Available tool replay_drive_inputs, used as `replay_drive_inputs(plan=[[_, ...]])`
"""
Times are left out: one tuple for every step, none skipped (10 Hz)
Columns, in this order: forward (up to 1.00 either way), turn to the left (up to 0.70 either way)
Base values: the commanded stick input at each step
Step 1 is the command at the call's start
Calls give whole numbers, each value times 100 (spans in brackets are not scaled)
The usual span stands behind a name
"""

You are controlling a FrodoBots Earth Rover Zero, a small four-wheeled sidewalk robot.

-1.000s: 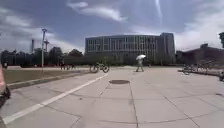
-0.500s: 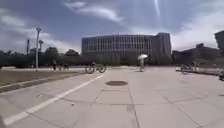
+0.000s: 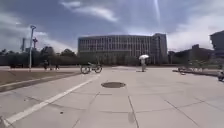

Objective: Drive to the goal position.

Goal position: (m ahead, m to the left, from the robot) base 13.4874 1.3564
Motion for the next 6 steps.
replay_drive_inputs(plan=[[56, -14], [56, -14], [56, -14], [56, -14], [56, -14], [56, -14]])
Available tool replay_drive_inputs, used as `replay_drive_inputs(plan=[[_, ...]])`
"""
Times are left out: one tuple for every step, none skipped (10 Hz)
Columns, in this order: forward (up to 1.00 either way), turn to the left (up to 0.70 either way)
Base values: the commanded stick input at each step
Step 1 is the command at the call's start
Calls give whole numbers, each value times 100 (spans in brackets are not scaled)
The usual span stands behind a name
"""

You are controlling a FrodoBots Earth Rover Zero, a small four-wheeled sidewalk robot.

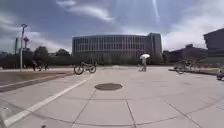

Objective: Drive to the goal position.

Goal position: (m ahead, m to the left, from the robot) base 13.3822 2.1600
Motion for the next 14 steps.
replay_drive_inputs(plan=[[56, -14], [56, -14], [56, -14], [56, -14], [56, -14], [56, -14], [56, -14], [56, -14], [56, -14], [56, -14], [56, -14], [56, -14], [56, -14], [56, -14]])
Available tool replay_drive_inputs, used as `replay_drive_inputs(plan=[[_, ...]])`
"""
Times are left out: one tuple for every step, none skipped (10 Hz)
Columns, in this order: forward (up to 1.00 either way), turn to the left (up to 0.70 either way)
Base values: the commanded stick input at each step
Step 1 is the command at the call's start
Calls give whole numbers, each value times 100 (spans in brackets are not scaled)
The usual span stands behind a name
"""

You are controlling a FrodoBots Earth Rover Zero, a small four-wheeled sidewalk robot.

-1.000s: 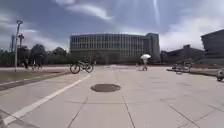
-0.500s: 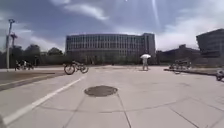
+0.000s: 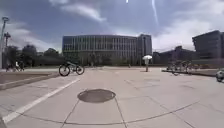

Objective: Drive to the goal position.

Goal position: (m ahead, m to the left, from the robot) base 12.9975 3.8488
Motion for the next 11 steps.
replay_drive_inputs(plan=[[56, -14], [56, -14], [56, -14], [56, -14], [56, -14], [56, -14], [56, -14], [56, -14], [56, -13], [56, -3], [56, 0]])
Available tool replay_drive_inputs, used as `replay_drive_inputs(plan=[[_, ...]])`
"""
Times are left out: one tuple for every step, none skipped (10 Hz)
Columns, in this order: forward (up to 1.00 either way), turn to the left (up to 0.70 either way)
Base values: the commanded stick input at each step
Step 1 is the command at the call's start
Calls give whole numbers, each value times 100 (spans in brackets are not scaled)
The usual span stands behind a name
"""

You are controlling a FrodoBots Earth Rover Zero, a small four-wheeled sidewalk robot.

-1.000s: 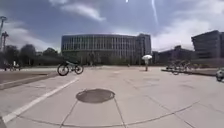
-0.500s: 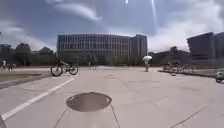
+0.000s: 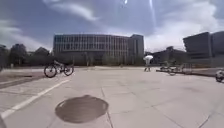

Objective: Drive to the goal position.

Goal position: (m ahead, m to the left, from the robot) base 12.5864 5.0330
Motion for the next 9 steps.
replay_drive_inputs(plan=[[56, 0], [56, 0], [56, 0], [56, 0], [56, 0], [52, 0], [49, 0], [49, 0], [49, 0]])
